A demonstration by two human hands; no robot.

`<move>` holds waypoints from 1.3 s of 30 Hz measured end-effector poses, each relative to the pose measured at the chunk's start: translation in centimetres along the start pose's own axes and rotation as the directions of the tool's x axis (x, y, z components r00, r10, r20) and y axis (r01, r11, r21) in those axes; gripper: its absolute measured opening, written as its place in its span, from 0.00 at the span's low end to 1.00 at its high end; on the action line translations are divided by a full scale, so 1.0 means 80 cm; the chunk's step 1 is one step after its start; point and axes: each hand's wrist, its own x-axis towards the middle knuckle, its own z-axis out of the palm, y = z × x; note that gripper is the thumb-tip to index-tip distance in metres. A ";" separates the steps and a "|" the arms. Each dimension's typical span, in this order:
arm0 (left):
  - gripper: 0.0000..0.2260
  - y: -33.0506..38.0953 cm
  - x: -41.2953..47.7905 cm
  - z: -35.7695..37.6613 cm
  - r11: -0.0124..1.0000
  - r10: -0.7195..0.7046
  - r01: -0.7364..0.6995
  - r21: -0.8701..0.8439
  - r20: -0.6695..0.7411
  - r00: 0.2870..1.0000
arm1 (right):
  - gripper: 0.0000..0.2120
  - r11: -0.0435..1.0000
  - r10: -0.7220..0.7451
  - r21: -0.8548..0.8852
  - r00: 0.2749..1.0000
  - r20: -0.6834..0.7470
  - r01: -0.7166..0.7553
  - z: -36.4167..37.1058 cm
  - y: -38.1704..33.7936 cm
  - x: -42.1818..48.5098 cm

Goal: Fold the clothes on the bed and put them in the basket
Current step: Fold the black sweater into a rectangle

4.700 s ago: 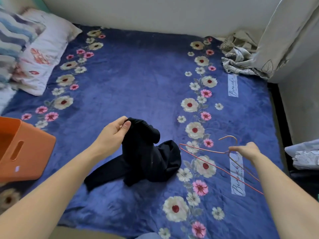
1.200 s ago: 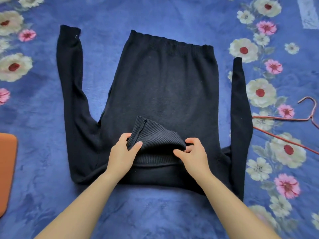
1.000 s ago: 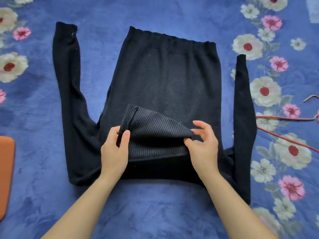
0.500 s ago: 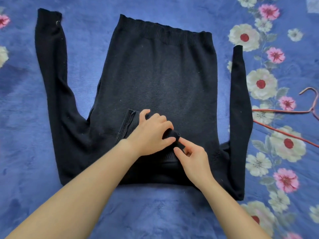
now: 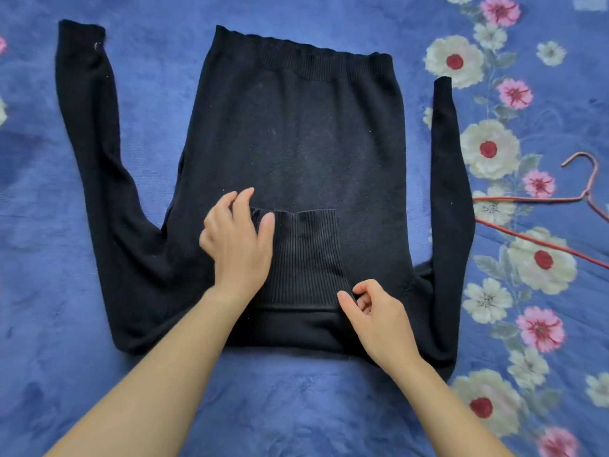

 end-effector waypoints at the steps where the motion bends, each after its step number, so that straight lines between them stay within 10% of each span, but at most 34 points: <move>1: 0.23 -0.018 -0.015 -0.002 0.998 -0.062 0.063 0.013 -0.048 0.997 | 0.10 0.998 -0.031 -0.046 0.999 -0.020 0.030 -0.001 0.002 -0.001; 4: 0.25 -0.074 -0.072 -0.005 0.978 -0.187 0.195 0.080 -0.093 0.978 | 0.14 0.980 -0.144 -0.168 0.965 -0.219 0.108 -0.007 0.013 -0.001; 7: 0.30 -0.109 -0.115 -0.004 0.906 -0.409 0.421 0.034 -0.175 0.895 | 0.26 0.968 -0.001 -0.223 0.882 -0.471 -0.118 -0.021 0.027 0.002; 11: 0.38 -0.089 -0.130 -0.011 0.507 -0.862 0.794 -0.335 -0.182 0.474 | 0.47 0.861 0.475 0.065 0.752 -0.457 -0.504 -0.043 0.041 -0.011; 14: 0.37 -0.063 -0.119 -0.020 0.115 -0.974 0.718 -0.686 0.066 0.219 | 0.53 0.859 0.504 0.244 0.826 -0.251 -0.450 -0.043 0.035 -0.027; 16: 0.34 -0.057 -0.111 -0.025 0.055 -0.960 0.613 -0.788 0.126 0.248 | 0.51 0.890 0.429 0.236 0.893 -0.138 -0.391 -0.040 0.030 -0.033; 22: 0.28 -0.068 -0.161 -0.052 0.299 -0.910 0.599 -0.743 -0.034 0.412 | 0.33 0.910 0.410 0.108 0.907 -0.094 -0.400 -0.057 0.044 -0.063; 31: 0.33 -0.086 -0.264 -0.033 0.407 -0.913 0.841 -0.357 -0.120 0.391 | 0.26 0.839 0.493 0.236 0.868 0.056 -0.491 -0.059 0.110 -0.129; 35: 0.29 -0.037 -0.246 0.006 0.896 -0.440 0.444 -0.015 -0.164 0.883 | 0.35 0.923 0.365 0.182 0.921 -0.135 -0.339 -0.084 0.102 -0.064; 39: 0.17 0.041 -0.228 0.058 0.997 0.073 -0.072 -0.011 0.077 0.994 | 0.38 0.974 0.062 -0.186 0.946 -0.317 -0.126 -0.103 0.074 0.002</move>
